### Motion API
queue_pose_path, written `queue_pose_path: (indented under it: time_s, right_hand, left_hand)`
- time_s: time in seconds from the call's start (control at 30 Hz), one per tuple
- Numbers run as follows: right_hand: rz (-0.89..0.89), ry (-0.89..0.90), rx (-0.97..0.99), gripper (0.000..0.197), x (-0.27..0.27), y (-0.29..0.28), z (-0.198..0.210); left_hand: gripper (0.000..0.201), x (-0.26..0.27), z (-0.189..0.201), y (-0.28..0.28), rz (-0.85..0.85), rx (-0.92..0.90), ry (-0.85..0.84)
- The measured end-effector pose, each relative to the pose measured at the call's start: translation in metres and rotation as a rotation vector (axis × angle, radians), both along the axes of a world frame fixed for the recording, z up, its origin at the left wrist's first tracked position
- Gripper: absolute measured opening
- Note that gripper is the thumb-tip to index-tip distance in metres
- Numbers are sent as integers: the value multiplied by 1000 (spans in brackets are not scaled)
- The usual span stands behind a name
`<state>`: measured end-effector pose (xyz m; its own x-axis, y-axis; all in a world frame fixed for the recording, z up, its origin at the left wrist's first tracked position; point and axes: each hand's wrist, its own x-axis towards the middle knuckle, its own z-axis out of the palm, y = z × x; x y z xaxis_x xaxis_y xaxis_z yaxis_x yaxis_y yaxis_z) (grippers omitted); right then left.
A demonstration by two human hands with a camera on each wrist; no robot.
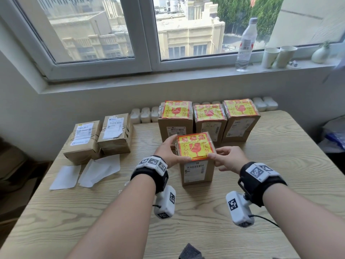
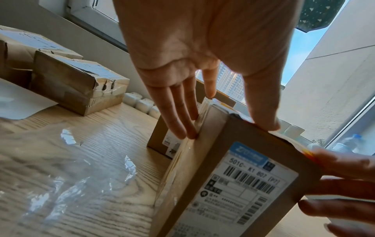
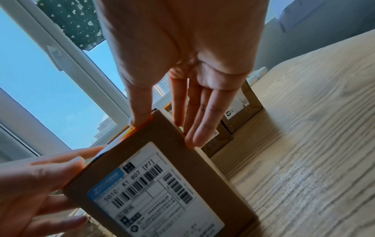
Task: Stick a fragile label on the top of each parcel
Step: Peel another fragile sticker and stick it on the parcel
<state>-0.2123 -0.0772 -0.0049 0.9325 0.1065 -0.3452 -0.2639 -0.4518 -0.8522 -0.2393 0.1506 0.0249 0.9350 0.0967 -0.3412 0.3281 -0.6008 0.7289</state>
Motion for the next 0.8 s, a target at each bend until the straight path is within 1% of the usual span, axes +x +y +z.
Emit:
queue_pose_path:
  time_s: [0.07,0.23,0.33,0.5,0.57,0.7,0.8]
  right_hand:
    - [5,-18,-12,54,2,0,-3]
    - [27,-79,-80,40,-2,1,1]
    - [41,-127,-102,36,-6,6,11]
    - [138,-254,-175,38,-9,28,46]
    - [186,-280,-194,40,-6,42,59]
    - [220,-358,-186,46,1,78,77]
    - [242,-398,-190,43,5,112,90]
  left_hand:
    - [111,-2,1,0,22,-4,10]
    - [111,-5,2,-2,42,-8,1]
    - [110,-8,7,4,111,-84,-31]
    - [98,-17,30,28,170,-191,-40]
    - [88,-21,41,44,200,-224,-49]
    - [69,-25,62,77,269,-258,-104]
    - [59,-23,70,107,357,-264,-141]
